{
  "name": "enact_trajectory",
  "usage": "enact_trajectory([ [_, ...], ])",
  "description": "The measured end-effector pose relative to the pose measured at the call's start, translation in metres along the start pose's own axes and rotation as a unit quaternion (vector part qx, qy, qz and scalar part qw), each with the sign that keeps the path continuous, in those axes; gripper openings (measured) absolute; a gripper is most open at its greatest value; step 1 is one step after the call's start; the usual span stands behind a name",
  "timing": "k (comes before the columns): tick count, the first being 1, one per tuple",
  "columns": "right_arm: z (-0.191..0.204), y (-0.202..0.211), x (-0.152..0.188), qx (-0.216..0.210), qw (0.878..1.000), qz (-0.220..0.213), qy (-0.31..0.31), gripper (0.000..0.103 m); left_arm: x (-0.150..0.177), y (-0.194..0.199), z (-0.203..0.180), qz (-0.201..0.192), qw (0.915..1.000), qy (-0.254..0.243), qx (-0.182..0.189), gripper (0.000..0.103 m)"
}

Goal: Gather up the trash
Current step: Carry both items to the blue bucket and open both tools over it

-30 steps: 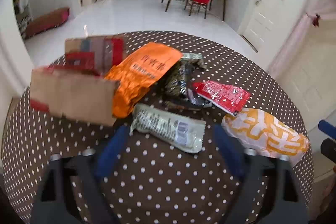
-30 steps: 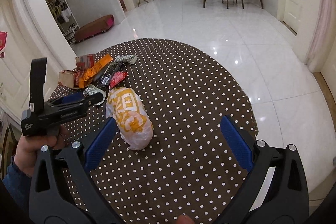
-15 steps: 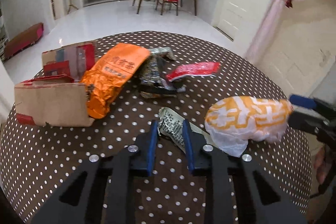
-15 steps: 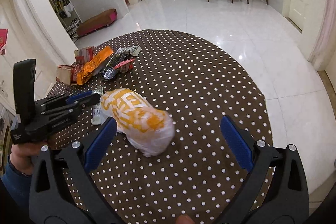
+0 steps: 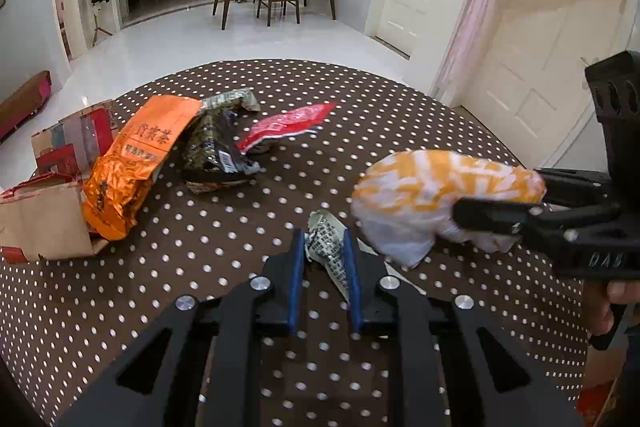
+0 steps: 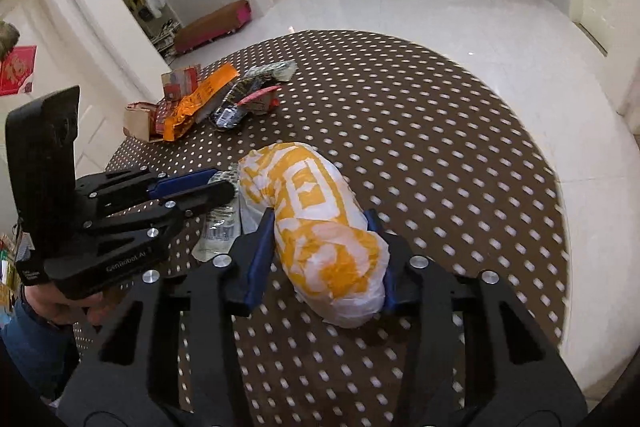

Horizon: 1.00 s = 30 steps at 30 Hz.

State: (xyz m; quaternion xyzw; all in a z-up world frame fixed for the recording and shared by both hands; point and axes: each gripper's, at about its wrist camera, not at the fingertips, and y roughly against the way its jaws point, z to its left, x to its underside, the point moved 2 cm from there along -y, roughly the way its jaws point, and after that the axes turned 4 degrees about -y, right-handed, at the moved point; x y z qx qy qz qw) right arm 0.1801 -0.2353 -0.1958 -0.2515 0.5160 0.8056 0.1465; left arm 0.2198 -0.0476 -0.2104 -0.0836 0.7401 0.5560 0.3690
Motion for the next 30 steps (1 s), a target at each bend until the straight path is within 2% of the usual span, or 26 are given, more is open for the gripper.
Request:
enact_trajectory([
  [3, -0.020, 0.023, 0.006, -0.011, 0.999, -0.020, -0.035, 0.043, 0.002, 0.004, -0.006, -0.001, 0.9999, 0.006, 0.014, 0.016],
  [12, -0.076, 0.085, 0.015, 0.019, 0.992, -0.075, -0.099, 0.043, -0.004, 0.018, -0.041, -0.019, 0.9986, 0.003, 0.050, 0.015],
  [20, -0.138, 0.130, 0.025, 0.055, 0.977, -0.118, -0.169, 0.043, -0.016, 0.026, -0.065, -0.030, 0.9971, -0.009, 0.069, 0.015],
  [25, -0.189, 0.140, 0.037, 0.098, 0.962, -0.116, -0.227, 0.043, -0.025, 0.025, -0.080, -0.031, 0.9963, -0.014, 0.079, 0.015],
  [30, -0.238, 0.121, 0.051, 0.137, 0.948, -0.078, -0.277, 0.044, -0.025, 0.023, -0.100, -0.030, 0.9952, -0.027, 0.089, 0.015],
])
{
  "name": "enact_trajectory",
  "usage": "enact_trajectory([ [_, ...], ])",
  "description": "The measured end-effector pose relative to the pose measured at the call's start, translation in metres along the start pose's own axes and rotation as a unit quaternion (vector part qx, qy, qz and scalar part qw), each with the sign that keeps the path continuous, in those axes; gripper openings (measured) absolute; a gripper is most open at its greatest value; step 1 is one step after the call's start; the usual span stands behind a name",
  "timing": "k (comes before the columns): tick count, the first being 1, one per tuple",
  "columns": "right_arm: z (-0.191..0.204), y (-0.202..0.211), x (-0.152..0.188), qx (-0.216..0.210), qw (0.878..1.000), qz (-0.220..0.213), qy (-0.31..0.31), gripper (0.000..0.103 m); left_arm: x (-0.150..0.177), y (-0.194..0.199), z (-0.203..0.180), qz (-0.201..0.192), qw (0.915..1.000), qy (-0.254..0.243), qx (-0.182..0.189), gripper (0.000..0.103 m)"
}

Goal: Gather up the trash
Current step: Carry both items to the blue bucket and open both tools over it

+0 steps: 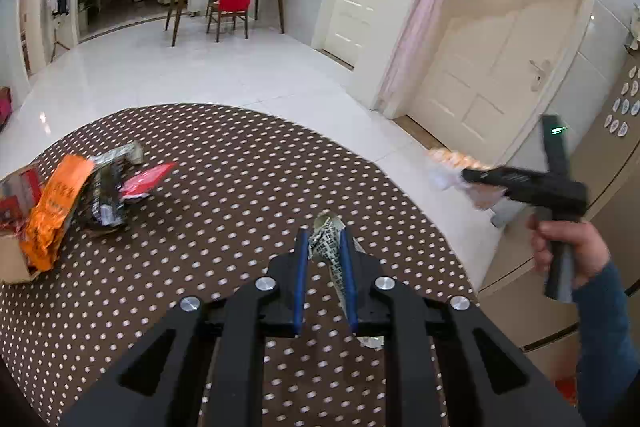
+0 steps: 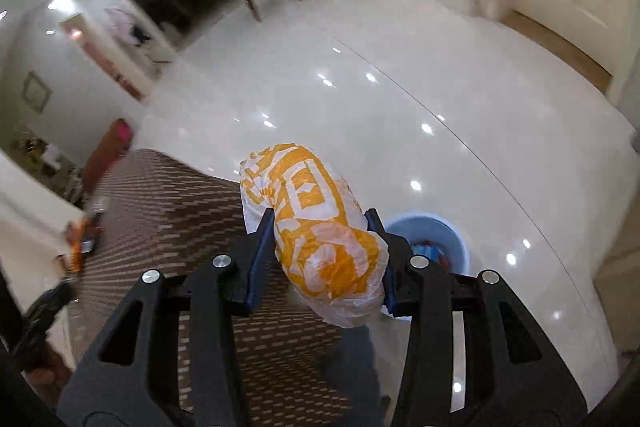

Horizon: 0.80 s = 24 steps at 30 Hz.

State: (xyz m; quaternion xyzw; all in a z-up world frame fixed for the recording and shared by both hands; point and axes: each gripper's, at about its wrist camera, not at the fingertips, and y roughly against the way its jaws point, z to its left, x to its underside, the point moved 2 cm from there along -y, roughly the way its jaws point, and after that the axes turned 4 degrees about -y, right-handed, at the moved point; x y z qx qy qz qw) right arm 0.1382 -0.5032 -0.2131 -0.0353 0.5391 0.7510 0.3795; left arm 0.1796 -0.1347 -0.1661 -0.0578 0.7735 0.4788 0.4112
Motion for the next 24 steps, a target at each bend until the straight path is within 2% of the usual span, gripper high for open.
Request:
enact_trajectory([
  [4, -0.022, -0.032, -0.001, 0.025, 0.999, 0.033, -0.023, 0.048, -0.009, -0.008, -0.015, 0.001, 0.9999, -0.011, 0.008, 0.015],
  [5, -0.027, -0.041, -0.001, 0.030, 0.998, 0.041, -0.023, 0.053, -0.011, -0.009, -0.018, 0.001, 0.9999, -0.013, 0.010, 0.015],
  [6, -0.030, -0.047, -0.001, 0.032, 0.998, 0.046, -0.024, 0.065, -0.014, -0.011, -0.023, 0.002, 0.9998, -0.015, 0.012, 0.015],
  [8, -0.038, -0.060, -0.002, 0.041, 0.998, 0.050, -0.029, 0.080, -0.022, -0.018, -0.032, 0.003, 0.9996, -0.024, 0.017, 0.015],
  [9, -0.043, -0.064, -0.002, 0.043, 0.997, 0.050, -0.032, 0.083, -0.024, -0.020, -0.035, 0.004, 0.9994, -0.027, 0.019, 0.015],
  [14, -0.061, -0.055, -0.005, 0.037, 0.997, 0.034, -0.057, 0.089, -0.037, -0.041, -0.064, 0.011, 0.9978, -0.053, 0.038, 0.015],
  [24, -0.070, 0.026, -0.009, 0.007, 0.995, -0.056, -0.079, 0.093, -0.057, -0.109, -0.129, 0.053, 0.9890, -0.102, 0.093, 0.015],
])
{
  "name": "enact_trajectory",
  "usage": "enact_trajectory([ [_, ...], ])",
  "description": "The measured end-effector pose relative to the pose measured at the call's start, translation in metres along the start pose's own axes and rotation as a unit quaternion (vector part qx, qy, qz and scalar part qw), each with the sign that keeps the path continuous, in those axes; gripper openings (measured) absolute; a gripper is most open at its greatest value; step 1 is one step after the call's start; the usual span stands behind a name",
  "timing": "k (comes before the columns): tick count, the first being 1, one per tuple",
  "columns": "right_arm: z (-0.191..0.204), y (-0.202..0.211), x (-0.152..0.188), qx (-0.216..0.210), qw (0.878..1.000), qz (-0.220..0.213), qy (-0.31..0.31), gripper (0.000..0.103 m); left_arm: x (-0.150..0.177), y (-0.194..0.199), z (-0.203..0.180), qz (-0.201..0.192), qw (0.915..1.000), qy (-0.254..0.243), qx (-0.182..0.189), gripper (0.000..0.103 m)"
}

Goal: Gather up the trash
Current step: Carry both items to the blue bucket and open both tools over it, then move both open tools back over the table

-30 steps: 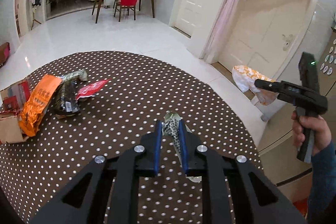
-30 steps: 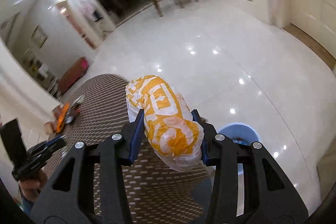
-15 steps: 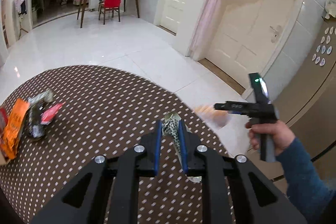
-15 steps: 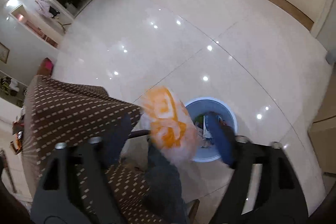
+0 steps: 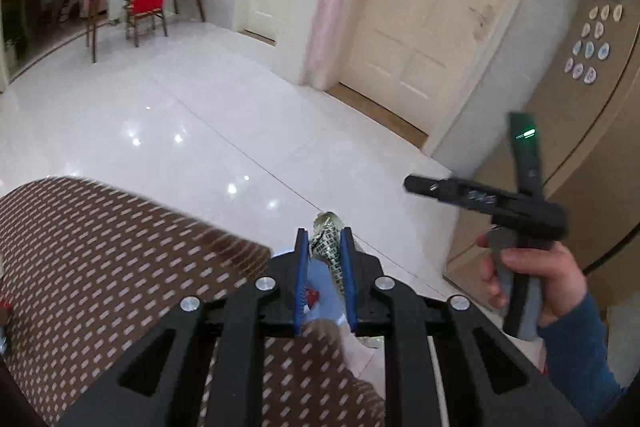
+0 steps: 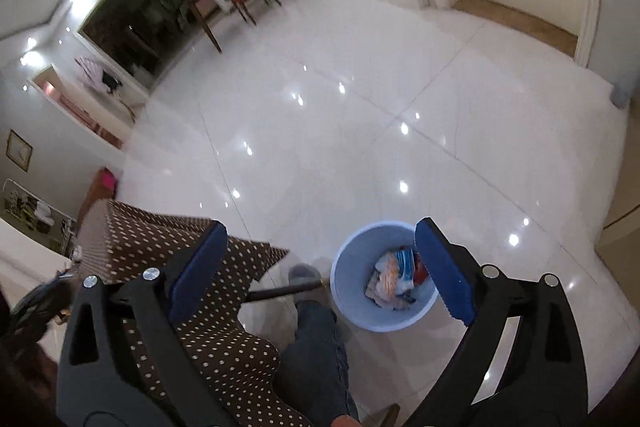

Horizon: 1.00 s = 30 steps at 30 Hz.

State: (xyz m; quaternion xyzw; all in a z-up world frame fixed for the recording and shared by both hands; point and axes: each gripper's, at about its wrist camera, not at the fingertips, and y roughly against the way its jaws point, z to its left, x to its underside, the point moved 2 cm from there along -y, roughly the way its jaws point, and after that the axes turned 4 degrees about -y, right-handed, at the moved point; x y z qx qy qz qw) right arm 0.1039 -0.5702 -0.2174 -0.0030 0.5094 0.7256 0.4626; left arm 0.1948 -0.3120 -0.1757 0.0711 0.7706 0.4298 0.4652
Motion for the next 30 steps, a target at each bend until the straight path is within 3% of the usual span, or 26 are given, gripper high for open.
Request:
enact_trajectory([
  [5, -0.006, 0.035, -0.012, -0.014, 0.999, -0.042, -0.015, 0.095, -0.014, -0.039, -0.020, 0.031, 0.9991, -0.025, 0.017, 0.015],
  [10, -0.008, 0.051, -0.019, -0.017, 0.998, -0.058, -0.013, 0.095, -0.022, -0.071, -0.027, 0.059, 0.9972, -0.039, 0.024, 0.016],
  [12, -0.008, 0.053, -0.017, -0.015, 0.998, -0.062, -0.014, 0.095, -0.027, -0.081, -0.026, 0.071, 0.9961, -0.045, 0.024, 0.023],
  [13, -0.009, 0.055, -0.017, -0.016, 0.998, -0.065, -0.017, 0.095, -0.029, -0.086, -0.026, 0.078, 0.9955, -0.047, 0.026, 0.030],
  [15, -0.008, 0.058, -0.015, -0.016, 0.997, -0.068, -0.018, 0.095, -0.030, -0.089, -0.019, 0.084, 0.9956, -0.041, 0.010, 0.088],
  [16, -0.007, 0.059, -0.015, -0.016, 0.997, -0.069, -0.018, 0.095, -0.031, -0.087, -0.016, 0.078, 0.9963, -0.036, -0.003, 0.093],
  [23, -0.005, 0.061, -0.008, -0.009, 0.998, -0.067, -0.013, 0.097, -0.026, -0.044, 0.002, 0.045, 0.9983, -0.008, -0.038, 0.093],
  [30, 0.011, 0.067, 0.005, -0.004, 0.998, -0.069, 0.006, 0.097, -0.019, 0.010, -0.002, -0.001, 0.9978, -0.018, -0.064, 0.094],
])
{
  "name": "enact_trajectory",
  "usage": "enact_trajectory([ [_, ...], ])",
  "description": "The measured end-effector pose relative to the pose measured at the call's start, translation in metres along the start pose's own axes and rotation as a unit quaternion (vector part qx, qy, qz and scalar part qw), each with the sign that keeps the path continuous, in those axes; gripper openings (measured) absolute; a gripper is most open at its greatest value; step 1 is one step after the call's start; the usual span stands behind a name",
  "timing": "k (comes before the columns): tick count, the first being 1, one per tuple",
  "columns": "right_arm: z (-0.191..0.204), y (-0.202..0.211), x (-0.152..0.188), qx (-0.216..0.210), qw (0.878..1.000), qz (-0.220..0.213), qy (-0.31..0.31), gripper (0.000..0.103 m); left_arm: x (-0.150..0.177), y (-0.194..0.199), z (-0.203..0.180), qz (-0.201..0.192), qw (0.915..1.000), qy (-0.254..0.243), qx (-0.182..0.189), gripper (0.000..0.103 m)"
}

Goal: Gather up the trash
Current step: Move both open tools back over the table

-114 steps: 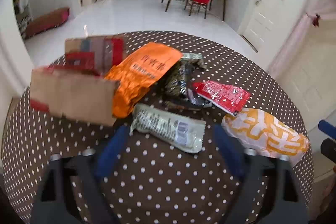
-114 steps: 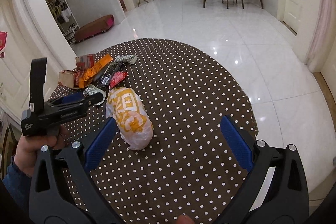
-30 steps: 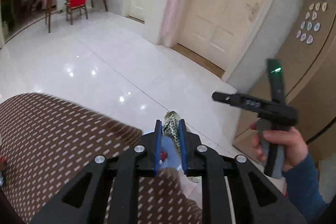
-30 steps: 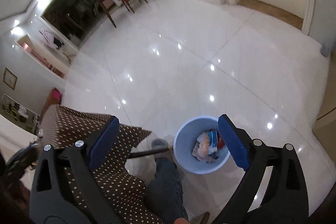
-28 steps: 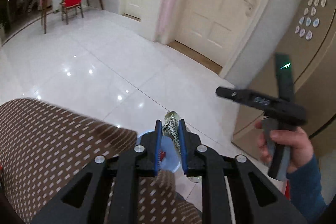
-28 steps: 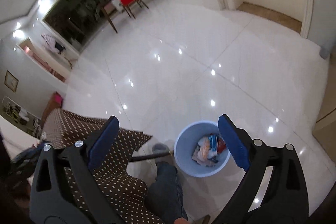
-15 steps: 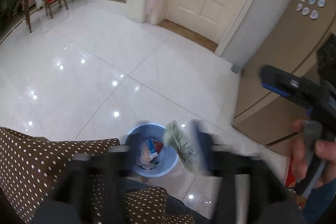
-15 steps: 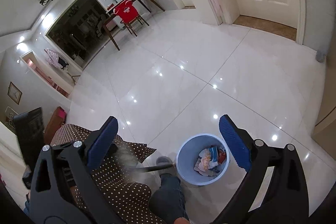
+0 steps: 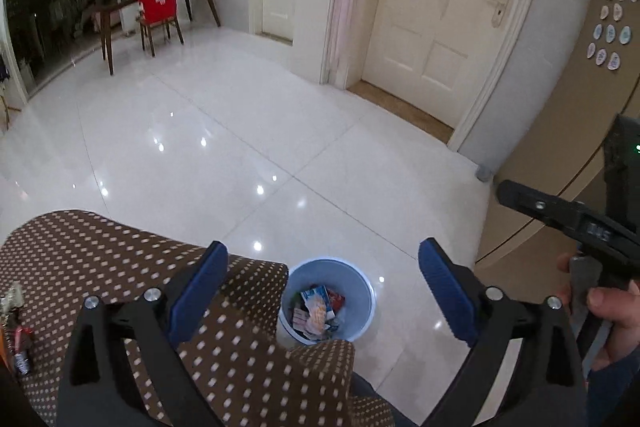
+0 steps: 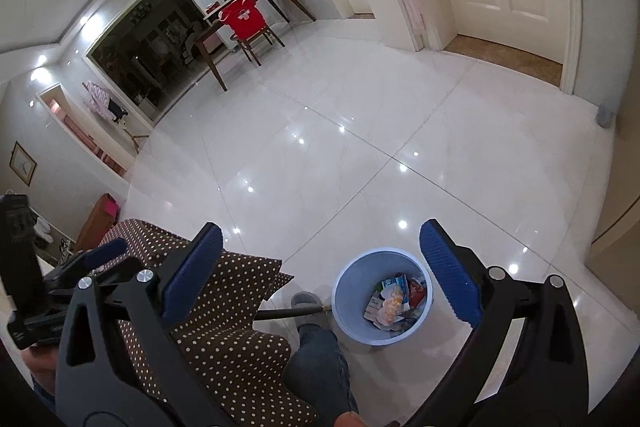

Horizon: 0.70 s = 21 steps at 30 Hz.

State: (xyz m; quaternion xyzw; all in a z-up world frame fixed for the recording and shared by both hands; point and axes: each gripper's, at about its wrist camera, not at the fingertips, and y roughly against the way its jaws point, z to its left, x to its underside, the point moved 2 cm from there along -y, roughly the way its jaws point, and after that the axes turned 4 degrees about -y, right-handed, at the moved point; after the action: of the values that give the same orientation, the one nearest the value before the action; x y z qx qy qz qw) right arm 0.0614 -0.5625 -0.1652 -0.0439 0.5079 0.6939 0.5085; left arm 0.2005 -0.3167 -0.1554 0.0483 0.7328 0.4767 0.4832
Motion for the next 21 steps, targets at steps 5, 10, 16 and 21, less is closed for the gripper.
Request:
enact_trajectory([
  [5, 0.019, 0.009, 0.004, -0.005, 1.000, -0.007, 0.019, 0.097, 0.003, 0.037, 0.000, -0.035, 0.9994, 0.004, 0.003, 0.094],
  [10, 0.045, 0.017, 0.006, -0.014, 0.999, -0.009, 0.047, 0.097, 0.016, 0.070, 0.005, -0.062, 0.9980, 0.010, 0.004, 0.094],
  [16, 0.077, 0.024, 0.009, -0.032, 0.996, -0.013, 0.078, 0.097, 0.030, 0.093, 0.015, -0.077, 0.9968, 0.019, -0.011, 0.094],
  [21, 0.104, 0.025, 0.013, -0.047, 0.993, -0.010, 0.107, 0.097, 0.045, 0.118, 0.035, -0.093, 0.9942, 0.043, -0.031, 0.094],
])
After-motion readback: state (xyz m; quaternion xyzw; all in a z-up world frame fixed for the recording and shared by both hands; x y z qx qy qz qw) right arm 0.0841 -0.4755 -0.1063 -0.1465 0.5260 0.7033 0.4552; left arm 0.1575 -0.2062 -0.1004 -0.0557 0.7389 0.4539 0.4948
